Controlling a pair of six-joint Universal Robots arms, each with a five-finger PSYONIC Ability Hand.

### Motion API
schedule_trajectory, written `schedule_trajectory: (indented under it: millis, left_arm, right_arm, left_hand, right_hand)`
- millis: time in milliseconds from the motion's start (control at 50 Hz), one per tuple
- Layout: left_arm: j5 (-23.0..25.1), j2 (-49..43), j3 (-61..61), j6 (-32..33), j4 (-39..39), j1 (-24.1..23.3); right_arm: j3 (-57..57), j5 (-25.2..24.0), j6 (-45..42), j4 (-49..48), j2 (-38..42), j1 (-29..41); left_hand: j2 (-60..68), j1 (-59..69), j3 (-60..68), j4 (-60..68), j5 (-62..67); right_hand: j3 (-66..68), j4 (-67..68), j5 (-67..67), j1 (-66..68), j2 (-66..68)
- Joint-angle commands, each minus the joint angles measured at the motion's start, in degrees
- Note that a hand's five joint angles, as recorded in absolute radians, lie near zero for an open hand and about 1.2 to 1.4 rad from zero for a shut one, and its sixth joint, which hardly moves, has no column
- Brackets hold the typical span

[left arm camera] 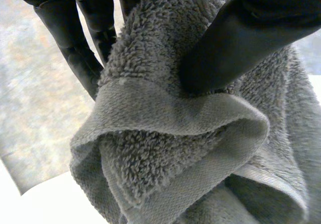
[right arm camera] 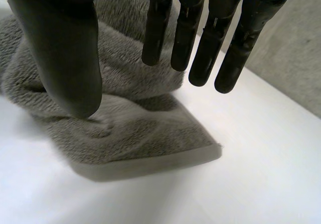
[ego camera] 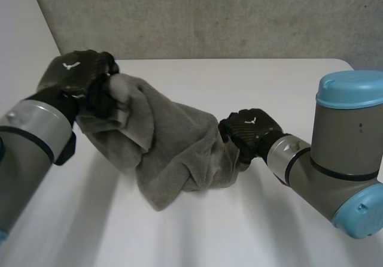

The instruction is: Fold the towel.

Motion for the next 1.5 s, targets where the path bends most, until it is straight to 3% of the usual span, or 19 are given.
schedule_trajectory:
  millis: [20,40,60,80,100,120,140,320,580,760,840,980,1100,1240,1340,1460,1500]
  left_arm:
    - [1.03,-14.18,2.15,-1.11,1.74,10.71]
    - [1.03,-14.23,2.16,-1.11,1.75,10.72]
    - [0.94,-17.71,3.03,-1.02,1.49,11.94]
    - [1.20,-20.44,3.47,-0.93,1.40,12.82]
    - [1.20,-20.47,3.48,-0.93,1.40,12.83]
    - [1.20,-22.64,3.74,-0.67,1.22,13.18]
    - [1.29,-24.41,3.74,-0.75,1.13,13.79]
    - [1.11,-24.60,1.19,-0.58,1.84,14.94]
    - [1.20,-11.15,-8.92,-0.05,6.14,13.97]
    - [1.29,-3.60,-17.78,9.86,15.97,11.52]
    - [1.47,-4.12,-19.46,15.05,19.93,9.23]
    - [1.99,-8.85,-18.06,16.47,20.12,7.47]
    - [4.89,-13.52,-15.69,16.56,19.24,6.85]
    - [6.30,-17.30,-11.90,16.56,18.27,6.94]
    - [6.39,-20.64,-8.39,16.65,18.09,6.85]
    - [6.39,-24.34,-4.87,16.65,18.18,6.85]
    - [6.39,-25.04,-4.43,16.65,18.18,6.85]
  right_arm:
    - [-0.12,-0.05,-1.40,0.52,3.01,0.54]
    - [0.06,-0.05,-2.02,0.52,3.63,0.63]
    - [0.06,-0.05,-2.02,0.52,3.64,0.63]
    - [0.23,-0.05,-2.46,0.52,4.07,0.98]
    - [0.24,-0.05,-2.46,0.52,4.07,0.98]
    - [0.32,0.03,-2.72,0.43,4.42,1.50]
    - [0.50,0.03,-2.73,0.26,4.77,1.95]
    - [0.68,0.30,-2.90,-0.53,6.01,3.53]
    - [0.76,2.23,-2.81,-8.70,11.89,4.50]
    - [-0.20,5.40,-2.81,-11.43,13.92,3.88]
    - [-0.20,5.57,-2.81,-11.61,13.92,3.88]
    - [0.06,5.57,-2.73,-13.10,14.36,3.88]
    - [0.15,5.57,-2.11,-13.45,14.45,3.62]
    - [0.41,4.87,-1.85,-12.93,9.52,3.00]
    - [1.90,4.70,-2.46,-11.96,-0.13,-3.92]
    - [1.03,2.76,-2.81,-8.44,-3.22,-10.53]
    - [-0.98,1.27,-3.95,-4.95,-3.31,-17.18]
  left_hand:
    - [-3.47,0.61,-8.35,-6.90,-14.77]
    - [-3.47,0.61,-8.35,-6.90,-14.77]
    - [-12.44,-8.36,-17.32,-15.87,-23.74]
    - [-39.34,-35.26,-44.22,-42.77,-50.64]
    - [-39.61,-35.54,-44.49,-43.04,-50.91]
    - [-66.09,-62.01,-70.97,-69.52,-77.39]
    - [-72.35,-68.28,-77.23,-75.78,-83.65]
    - [-72.75,-68.67,-77.63,-76.18,-84.05]
    - [-72.42,-68.34,-77.30,-75.84,-83.71]
    - [-70.57,-66.49,-75.45,-74.00,-81.86]
    - [-69.72,-65.65,-74.60,-73.15,-81.02]
    - [-69.72,-65.65,-74.60,-73.15,-81.02]
    - [-65.88,-61.80,-70.76,-69.31,-77.18]
    - [-61.99,-57.91,-66.87,-65.42,-73.28]
    - [-62.49,-58.41,-67.37,-65.92,-73.79]
    - [-63.16,-59.09,-68.04,-66.59,-74.46]
    - [-63.33,-59.25,-68.21,-66.76,-74.63]
  right_hand:
    - [-2.57,-2.23,-0.58,-2.43,-4.12]
    - [-2.73,-2.39,-0.74,-2.60,-4.29]
    - [-2.73,-2.40,-0.75,-2.60,-4.29]
    - [-2.57,-2.23,-0.58,-2.43,-4.12]
    - [-2.57,-2.23,-0.58,-2.43,-4.12]
    - [-2.57,-2.23,-0.58,-2.43,-4.12]
    - [-2.57,-2.23,-0.58,-2.43,-4.12]
    - [-2.06,-1.72,-0.07,-1.92,-3.62]
    - [-0.22,0.12,1.77,-0.08,-1.78]
    - [6.69,7.02,8.67,6.82,5.13]
    - [9.88,10.21,11.87,10.01,8.32]
    - [18.96,19.30,20.95,19.10,17.41]
    - [43.90,44.24,45.89,44.04,42.34]
    - [43.97,44.31,45.96,44.11,42.41]
    - [43.97,44.31,45.96,44.11,42.41]
    - [43.97,44.31,45.96,44.11,42.41]
    - [43.97,44.31,45.96,44.11,42.41]
